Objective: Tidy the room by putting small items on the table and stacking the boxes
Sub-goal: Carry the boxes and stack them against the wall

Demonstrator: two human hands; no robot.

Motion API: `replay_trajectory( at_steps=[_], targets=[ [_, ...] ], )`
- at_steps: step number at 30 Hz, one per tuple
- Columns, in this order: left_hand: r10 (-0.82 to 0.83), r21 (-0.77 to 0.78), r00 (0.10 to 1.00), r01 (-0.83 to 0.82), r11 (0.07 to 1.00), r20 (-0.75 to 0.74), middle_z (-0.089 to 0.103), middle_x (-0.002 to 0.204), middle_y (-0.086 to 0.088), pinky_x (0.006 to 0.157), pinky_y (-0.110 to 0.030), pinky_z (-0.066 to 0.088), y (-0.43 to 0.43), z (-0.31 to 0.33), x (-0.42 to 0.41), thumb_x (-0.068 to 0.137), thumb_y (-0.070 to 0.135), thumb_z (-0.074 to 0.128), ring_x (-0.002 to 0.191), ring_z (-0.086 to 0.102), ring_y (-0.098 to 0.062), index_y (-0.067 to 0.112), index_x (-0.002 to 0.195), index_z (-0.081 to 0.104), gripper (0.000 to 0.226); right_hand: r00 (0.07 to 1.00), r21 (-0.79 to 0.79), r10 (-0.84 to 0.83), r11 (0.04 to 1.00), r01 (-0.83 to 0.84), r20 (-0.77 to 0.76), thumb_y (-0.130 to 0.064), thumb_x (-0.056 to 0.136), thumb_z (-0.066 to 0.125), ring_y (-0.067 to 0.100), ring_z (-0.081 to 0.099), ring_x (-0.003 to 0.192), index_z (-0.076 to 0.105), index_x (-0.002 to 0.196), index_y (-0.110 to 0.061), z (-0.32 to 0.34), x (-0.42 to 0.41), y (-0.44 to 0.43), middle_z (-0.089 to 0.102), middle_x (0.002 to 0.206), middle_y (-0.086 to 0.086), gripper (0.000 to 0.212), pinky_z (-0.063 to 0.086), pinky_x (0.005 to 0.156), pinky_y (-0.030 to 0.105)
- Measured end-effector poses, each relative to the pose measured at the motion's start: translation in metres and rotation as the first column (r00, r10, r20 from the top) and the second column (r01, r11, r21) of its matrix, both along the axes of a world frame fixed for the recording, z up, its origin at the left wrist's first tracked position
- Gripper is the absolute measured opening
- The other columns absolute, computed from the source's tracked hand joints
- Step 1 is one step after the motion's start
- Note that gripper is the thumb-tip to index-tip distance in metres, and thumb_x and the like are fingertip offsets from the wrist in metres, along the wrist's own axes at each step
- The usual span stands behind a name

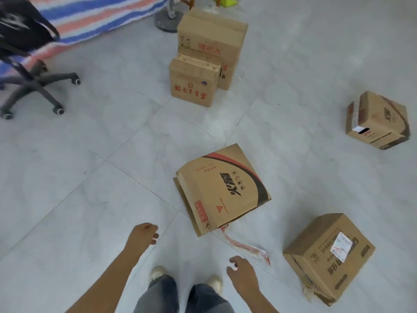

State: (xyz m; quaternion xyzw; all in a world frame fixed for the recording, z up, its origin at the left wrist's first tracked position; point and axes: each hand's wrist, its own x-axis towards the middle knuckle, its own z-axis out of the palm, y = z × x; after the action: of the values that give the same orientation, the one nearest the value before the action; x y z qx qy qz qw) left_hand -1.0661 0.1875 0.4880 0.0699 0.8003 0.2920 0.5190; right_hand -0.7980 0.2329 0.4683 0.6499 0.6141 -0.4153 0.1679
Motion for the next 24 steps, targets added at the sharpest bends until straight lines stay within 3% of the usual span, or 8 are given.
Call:
replay_trajectory(
  at_steps=[6, 8, 10, 12, 15, 18, 21, 24],
  targets=[
    [-0.121, -0.1, 0.992, 0.122, 0.987, 0.021, 0.06, 0.082, -0.012, 0.063, -0.024, 0.04, 0.027, -0.151, 0.024, 0.092, 0.008, 0.047, 0.071, 0.053, -0.021, 0.004, 0.078, 0.057, 0.018, 0.932, 0.154, 0.341, 0.922, -0.357, 0.12, -0.03, 0.095, 0.046, 0.013, 0.038, 0.129, 0.046, 0.132, -0.025, -0.111, -0.008, 0.053, 0.042, 0.138, -0.004, 0.037, 0.036, 0.103, 0.021],
    [-0.196, -0.112, 0.981, 0.193, 0.975, -0.012, 0.058, 0.082, -0.012, 0.068, -0.025, 0.039, 0.037, -0.206, 0.015, 0.092, 0.009, 0.046, 0.074, 0.052, -0.023, 0.004, 0.077, 0.056, 0.019, 0.873, 0.355, 0.45, 0.797, -0.488, 0.19, -0.032, 0.075, 0.073, 0.017, 0.055, 0.112, 0.061, 0.117, -0.022, -0.164, -0.017, 0.073, 0.056, 0.123, 0.001, 0.045, 0.05, 0.087, 0.026],
    [-0.243, -0.117, 0.969, 0.236, 0.965, -0.05, 0.057, 0.08, -0.011, 0.068, -0.026, 0.038, 0.049, -0.259, 0.002, 0.092, 0.01, 0.046, 0.071, 0.05, -0.022, 0.006, 0.074, 0.054, 0.02, 0.806, 0.447, 0.544, 0.677, -0.585, 0.232, -0.031, 0.032, 0.092, 0.018, 0.067, 0.079, 0.071, 0.086, -0.024, -0.215, -0.025, 0.092, 0.067, 0.092, 0.001, 0.059, 0.054, 0.055, 0.024],
    [-0.252, -0.096, 0.964, 0.244, 0.965, -0.082, 0.058, 0.078, -0.01, 0.069, -0.027, 0.038, 0.064, -0.305, -0.01, 0.091, 0.01, 0.047, 0.07, 0.051, -0.023, 0.008, 0.072, 0.056, 0.021, 0.694, 0.479, 0.654, 0.526, -0.703, 0.301, -0.025, 0.021, 0.091, 0.025, 0.067, 0.082, 0.064, 0.091, -0.024, -0.269, -0.028, 0.109, 0.065, 0.092, 0.006, 0.075, 0.056, 0.055, 0.031],
    [-0.291, -0.06, 0.946, 0.286, 0.956, -0.145, 0.057, 0.078, -0.008, 0.071, -0.028, 0.039, 0.084, -0.367, -0.021, 0.091, 0.01, 0.046, 0.073, 0.051, -0.023, 0.005, 0.078, 0.058, 0.018, 0.381, 0.444, 0.822, 0.178, -0.878, 0.424, -0.024, 0.019, 0.089, 0.034, 0.054, 0.11, 0.049, 0.105, -0.015, -0.341, -0.03, 0.127, 0.056, 0.117, 0.015, 0.096, 0.054, 0.08, 0.046],
    [-0.392, -0.039, 0.893, 0.393, 0.918, -0.222, 0.055, 0.081, -0.011, 0.071, -0.029, 0.038, 0.11, -0.412, -0.029, 0.092, 0.013, 0.047, 0.074, 0.051, -0.023, 0.005, 0.077, 0.054, 0.019, 0.159, 0.362, 0.843, -0.045, -0.931, 0.513, -0.038, 0.021, 0.089, 0.03, 0.055, 0.119, 0.064, 0.108, -0.019, -0.384, -0.035, 0.133, 0.06, 0.125, 0.013, 0.093, 0.048, 0.092, 0.047],
    [-0.417, 0.054, 0.818, 0.474, 0.879, -0.395, 0.061, 0.096, -0.009, 0.077, -0.028, 0.039, 0.145, -0.421, -0.043, 0.096, 0.018, 0.044, 0.092, 0.059, -0.026, 0.005, 0.096, 0.062, 0.022, 0.155, 0.385, 0.835, -0.072, -0.92, 0.527, -0.04, 0.025, 0.089, 0.03, 0.054, 0.121, 0.07, 0.104, -0.024, -0.404, -0.042, 0.126, 0.061, 0.125, 0.013, 0.083, 0.046, 0.094, 0.049],
    [-0.389, 0.072, 0.789, 0.475, 0.877, -0.476, 0.06, 0.095, -0.012, 0.076, -0.029, 0.038, 0.162, -0.428, -0.056, 0.096, 0.018, 0.044, 0.089, 0.056, -0.026, 0.003, 0.094, 0.061, 0.023, 0.249, 0.546, 0.829, -0.08, -0.834, 0.501, -0.033, 0.033, 0.087, 0.03, 0.059, 0.113, 0.068, 0.097, -0.02, -0.421, -0.047, 0.129, 0.066, 0.115, 0.014, 0.068, 0.052, 0.089, 0.045]
  ],
)
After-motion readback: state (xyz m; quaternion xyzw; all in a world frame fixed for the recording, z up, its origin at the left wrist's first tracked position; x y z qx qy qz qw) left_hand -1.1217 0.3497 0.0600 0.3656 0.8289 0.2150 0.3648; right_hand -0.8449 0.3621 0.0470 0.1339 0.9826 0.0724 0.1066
